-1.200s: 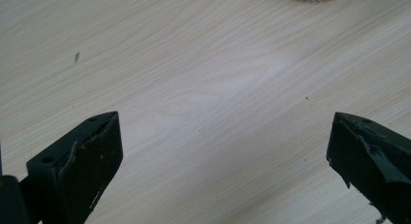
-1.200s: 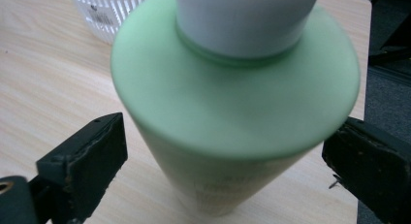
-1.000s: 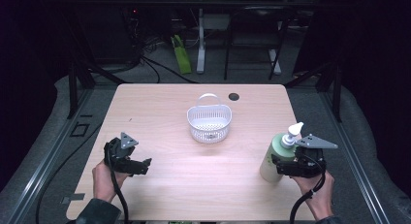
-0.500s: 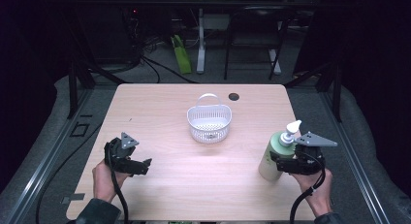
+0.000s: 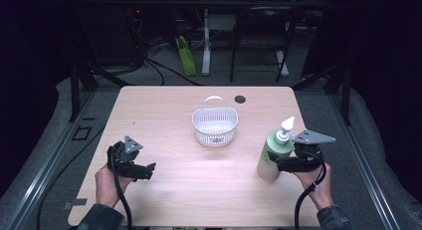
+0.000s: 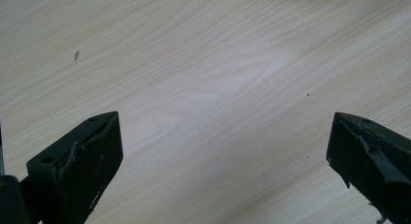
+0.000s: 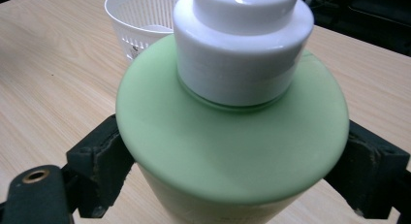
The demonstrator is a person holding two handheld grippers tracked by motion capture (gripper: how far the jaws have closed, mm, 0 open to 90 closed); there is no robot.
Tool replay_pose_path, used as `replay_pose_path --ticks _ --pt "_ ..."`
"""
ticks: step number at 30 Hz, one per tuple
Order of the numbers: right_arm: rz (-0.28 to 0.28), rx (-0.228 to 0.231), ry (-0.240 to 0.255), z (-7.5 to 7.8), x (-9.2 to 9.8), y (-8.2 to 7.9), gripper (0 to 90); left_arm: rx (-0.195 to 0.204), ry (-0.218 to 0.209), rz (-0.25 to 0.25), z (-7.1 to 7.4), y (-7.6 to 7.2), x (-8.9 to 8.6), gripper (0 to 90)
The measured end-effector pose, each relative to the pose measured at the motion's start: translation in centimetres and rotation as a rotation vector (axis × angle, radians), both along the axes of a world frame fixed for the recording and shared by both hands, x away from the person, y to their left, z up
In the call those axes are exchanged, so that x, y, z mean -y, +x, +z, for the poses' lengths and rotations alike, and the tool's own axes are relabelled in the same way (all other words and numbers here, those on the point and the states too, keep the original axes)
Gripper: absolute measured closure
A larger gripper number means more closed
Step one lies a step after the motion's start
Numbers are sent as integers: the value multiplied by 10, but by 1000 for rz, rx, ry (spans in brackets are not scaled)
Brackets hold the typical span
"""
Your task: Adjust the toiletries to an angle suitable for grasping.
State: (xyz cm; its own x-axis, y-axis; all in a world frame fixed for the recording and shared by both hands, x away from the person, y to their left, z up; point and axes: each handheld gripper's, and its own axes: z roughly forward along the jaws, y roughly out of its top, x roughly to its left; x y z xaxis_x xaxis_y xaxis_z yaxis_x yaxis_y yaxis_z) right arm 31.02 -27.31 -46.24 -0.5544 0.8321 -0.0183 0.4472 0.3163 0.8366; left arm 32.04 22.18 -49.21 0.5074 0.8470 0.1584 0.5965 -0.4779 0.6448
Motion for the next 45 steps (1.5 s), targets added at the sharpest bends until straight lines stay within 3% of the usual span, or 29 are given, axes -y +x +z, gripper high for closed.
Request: replay_pose_path --ticks 16,28,45 --pt "63 16 4 -1 -15 20 121 3 -3 -1 -2 0 2 0" --pt "92 17 11 -2 -29 36 120 -18 10 -16 -5 2 2 0" --pt "67 -8 -10 -1 -33 33 84 -15 6 -22 -4 1 1 0"
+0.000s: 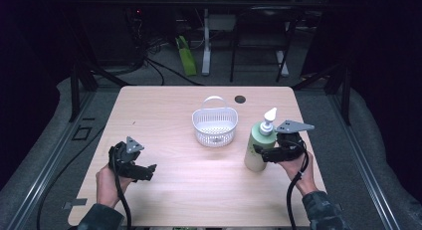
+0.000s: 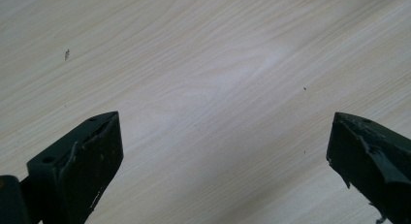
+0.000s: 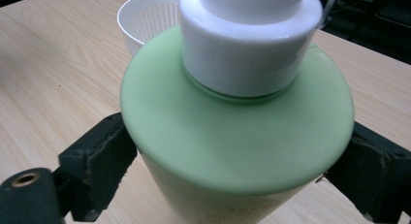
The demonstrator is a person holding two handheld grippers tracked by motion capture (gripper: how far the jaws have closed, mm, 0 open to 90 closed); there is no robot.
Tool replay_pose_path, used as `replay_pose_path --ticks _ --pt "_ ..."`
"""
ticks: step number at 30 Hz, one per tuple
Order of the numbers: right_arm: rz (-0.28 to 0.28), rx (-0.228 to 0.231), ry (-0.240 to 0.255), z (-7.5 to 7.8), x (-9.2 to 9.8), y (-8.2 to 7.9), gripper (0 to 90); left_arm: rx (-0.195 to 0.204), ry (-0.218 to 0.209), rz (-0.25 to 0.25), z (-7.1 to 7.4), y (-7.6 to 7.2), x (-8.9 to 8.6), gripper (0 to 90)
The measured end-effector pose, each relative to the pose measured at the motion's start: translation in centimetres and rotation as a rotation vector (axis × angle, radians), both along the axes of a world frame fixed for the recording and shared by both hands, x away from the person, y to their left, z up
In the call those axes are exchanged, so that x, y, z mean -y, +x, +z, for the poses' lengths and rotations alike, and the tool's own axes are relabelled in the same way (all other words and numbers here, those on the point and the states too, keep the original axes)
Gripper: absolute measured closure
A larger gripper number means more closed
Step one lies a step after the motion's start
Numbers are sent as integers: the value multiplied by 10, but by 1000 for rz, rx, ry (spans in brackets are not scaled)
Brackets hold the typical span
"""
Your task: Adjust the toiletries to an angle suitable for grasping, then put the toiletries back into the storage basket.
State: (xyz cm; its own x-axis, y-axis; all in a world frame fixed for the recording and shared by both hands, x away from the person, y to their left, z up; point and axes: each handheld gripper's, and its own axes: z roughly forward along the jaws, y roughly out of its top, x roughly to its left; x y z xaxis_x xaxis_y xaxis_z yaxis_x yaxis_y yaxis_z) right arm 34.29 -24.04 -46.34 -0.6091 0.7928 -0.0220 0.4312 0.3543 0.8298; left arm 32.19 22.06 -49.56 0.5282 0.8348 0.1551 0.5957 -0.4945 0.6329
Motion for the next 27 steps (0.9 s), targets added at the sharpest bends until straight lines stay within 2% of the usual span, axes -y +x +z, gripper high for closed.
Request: replay_pose_path --ticks 21,27 --pt "-17 27 15 8 2 -3 48 -3 -3 -2 -1 0 -1 0" --pt "-27 40 42 14 5 -3 15 -4 6 -10 -1 0 2 0"
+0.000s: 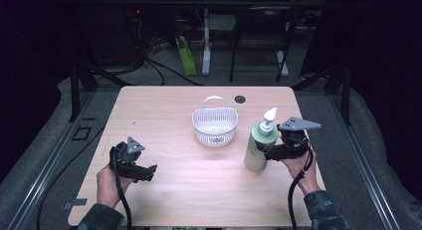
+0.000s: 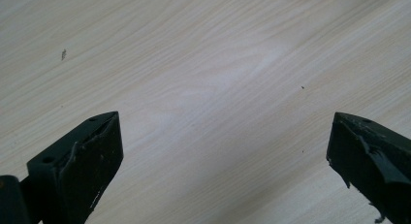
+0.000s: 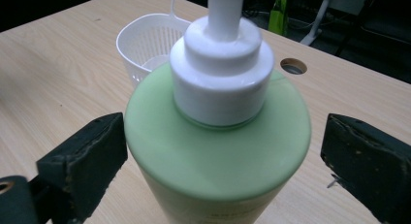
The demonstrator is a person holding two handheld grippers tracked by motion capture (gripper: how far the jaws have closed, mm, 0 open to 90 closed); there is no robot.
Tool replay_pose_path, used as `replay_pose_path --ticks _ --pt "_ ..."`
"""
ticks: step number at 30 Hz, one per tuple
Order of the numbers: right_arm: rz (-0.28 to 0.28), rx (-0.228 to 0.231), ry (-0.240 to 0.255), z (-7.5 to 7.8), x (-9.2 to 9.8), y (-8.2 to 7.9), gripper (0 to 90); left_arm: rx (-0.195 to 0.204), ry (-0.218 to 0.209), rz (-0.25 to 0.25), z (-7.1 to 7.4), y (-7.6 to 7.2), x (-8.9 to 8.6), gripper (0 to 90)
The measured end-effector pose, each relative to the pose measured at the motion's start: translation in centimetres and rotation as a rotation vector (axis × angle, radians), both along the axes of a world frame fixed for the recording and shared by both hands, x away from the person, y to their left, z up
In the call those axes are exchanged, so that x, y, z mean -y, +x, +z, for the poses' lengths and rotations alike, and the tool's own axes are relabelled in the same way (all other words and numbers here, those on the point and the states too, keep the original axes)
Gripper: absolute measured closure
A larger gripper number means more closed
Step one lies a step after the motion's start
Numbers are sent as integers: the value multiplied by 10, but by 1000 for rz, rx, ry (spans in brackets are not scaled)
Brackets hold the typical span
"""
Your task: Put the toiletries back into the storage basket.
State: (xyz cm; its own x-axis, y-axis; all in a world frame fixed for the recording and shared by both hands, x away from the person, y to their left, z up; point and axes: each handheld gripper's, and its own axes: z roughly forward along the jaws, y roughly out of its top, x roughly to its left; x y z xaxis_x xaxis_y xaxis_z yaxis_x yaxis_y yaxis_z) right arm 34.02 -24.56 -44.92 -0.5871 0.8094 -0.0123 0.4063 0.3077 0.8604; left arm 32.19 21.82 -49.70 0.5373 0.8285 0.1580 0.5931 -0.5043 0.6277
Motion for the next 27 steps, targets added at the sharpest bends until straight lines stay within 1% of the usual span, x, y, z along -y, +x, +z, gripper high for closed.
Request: replay_pose_path --ticks 2,4,7,10,11,14,15,16,17,18,19,20,21,22,23,24,25,26,27 --pt "-1 5 21 3 2 1 0 -1 -1 -2 0 0 0 0" --pt "2 8 28 4 2 1 0 -2 -3 -3 0 0 1 0" --pt "9 26 36 9 -2 2 0 -1 -5 -4 0 0 1 0" --pt "17 31 45 10 -5 3 0 -1 -3 -4 0 0 1 0" --pt "29 37 57 12 -8 4 0 -2 -4 -5 0 0 1 0" --pt "38 46 74 14 -10 5 6 -1 -4 -4 0 0 1 0" --pt "30 61 90 17 -10 5 103 3 -3 -3 0 0 0 0" --pt "27 71 98 17 -10 4 148 2 -4 -2 1 -1 0 0" --pt "27 71 98 17 -10 4 148 2 -4 -2 1 -1 0 0" --pt "15 93 111 19 -9 2 229 2 -3 -1 0 -1 -1 0" --pt "15 93 111 19 -9 2 229 2 -3 -1 0 -1 -1 0" --pt "13 105 119 20 -9 2 257 2 -4 -1 0 -1 -1 0" --pt "0 120 139 23 -7 0 324 0 -1 -3 0 -1 0 0" --pt "2 130 147 24 -6 0 336 -1 -4 -5 0 -1 0 0" --pt "2 130 147 24 -6 0 336 -1 -4 -5 0 -1 0 0" --pt "-2 137 156 24 -5 -1 374 -2 -5 -6 0 -1 1 0" --pt "-3 149 182 25 -3 -3 426 0 -6 -6 0 -1 2 0" --pt "-3 159 186 26 -2 -4 450 0 -5 -6 0 -1 2 0" --pt "0 158 193 26 -1 -4 470 -2 -3 -7 0 -1 2 0"
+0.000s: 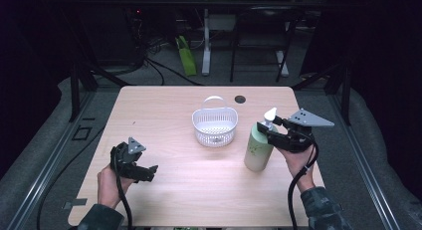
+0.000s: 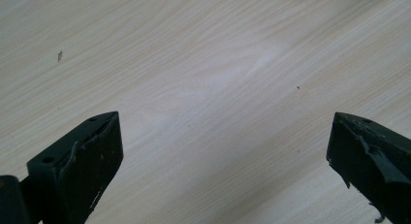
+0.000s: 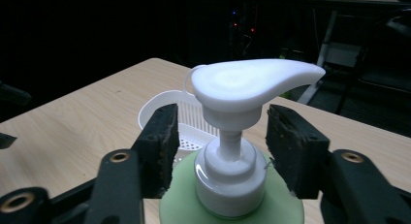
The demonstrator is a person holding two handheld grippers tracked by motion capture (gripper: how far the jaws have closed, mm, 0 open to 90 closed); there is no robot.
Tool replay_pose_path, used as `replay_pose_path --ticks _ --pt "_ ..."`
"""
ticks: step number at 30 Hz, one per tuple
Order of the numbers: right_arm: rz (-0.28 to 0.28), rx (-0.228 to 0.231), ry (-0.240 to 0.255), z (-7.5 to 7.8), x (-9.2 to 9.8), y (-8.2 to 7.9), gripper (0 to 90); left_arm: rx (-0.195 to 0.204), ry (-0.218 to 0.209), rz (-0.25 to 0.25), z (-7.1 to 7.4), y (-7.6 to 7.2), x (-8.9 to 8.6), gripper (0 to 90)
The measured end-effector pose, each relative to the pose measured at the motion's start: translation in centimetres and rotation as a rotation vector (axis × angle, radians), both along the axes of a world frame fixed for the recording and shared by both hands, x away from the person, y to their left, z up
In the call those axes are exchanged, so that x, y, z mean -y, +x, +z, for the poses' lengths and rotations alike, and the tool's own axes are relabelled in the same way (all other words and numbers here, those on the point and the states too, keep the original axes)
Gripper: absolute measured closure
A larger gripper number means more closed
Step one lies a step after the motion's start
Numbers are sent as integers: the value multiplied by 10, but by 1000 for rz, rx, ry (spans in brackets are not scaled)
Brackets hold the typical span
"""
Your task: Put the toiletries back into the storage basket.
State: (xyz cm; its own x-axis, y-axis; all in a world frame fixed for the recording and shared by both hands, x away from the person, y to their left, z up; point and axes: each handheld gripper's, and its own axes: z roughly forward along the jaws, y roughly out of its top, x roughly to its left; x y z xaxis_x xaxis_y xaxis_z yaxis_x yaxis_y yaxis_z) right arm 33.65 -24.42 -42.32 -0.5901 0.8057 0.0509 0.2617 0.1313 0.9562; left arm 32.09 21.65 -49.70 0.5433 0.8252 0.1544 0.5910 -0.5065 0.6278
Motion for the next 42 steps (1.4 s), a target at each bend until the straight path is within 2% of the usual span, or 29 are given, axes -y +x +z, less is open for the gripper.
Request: replay_pose_path --ticks 5,7,9,12,21,25,31,33,35,37,39,40,42 --pt "-4 5 25 -1 3 0 565 -3 -1 -2 0 0 0 0" --pt "-4 4 26 -1 3 0 575 -4 -1 -3 0 1 0 0" --pt "-7 15 38 -1 4 -2 635 -6 -2 -6 0 1 0 0" --pt "-3 27 50 -1 4 -3 663 -6 0 -5 0 1 0 0" --pt "-8 35 58 -1 4 -4 677 -9 5 -16 -1 1 1 0" --pt "-7 29 68 0 5 -4 677 -28 -12 -11 -3 2 1 0" --pt "-6 29 79 0 5 -4 673 -32 -15 -8 -3 2 1 0" --pt "-7 27 84 0 5 -4 673 -52 -29 -3 -2 2 1 15" --pt "-7 27 84 1 5 -4 672 -67 -60 -32 -2 3 2 98" --pt "-6 26 85 1 5 -4 672 -78 -55 -37 -2 3 3 122" --pt "-4 27 83 1 5 -4 671 -122 -28 -44 -5 7 8 137" --pt "-4 27 83 1 5 -4 671 -122 -28 -44 -5 7 8 137" --pt "-1 27 78 2 5 -5 670 -142 0 -39 -8 9 12 139"
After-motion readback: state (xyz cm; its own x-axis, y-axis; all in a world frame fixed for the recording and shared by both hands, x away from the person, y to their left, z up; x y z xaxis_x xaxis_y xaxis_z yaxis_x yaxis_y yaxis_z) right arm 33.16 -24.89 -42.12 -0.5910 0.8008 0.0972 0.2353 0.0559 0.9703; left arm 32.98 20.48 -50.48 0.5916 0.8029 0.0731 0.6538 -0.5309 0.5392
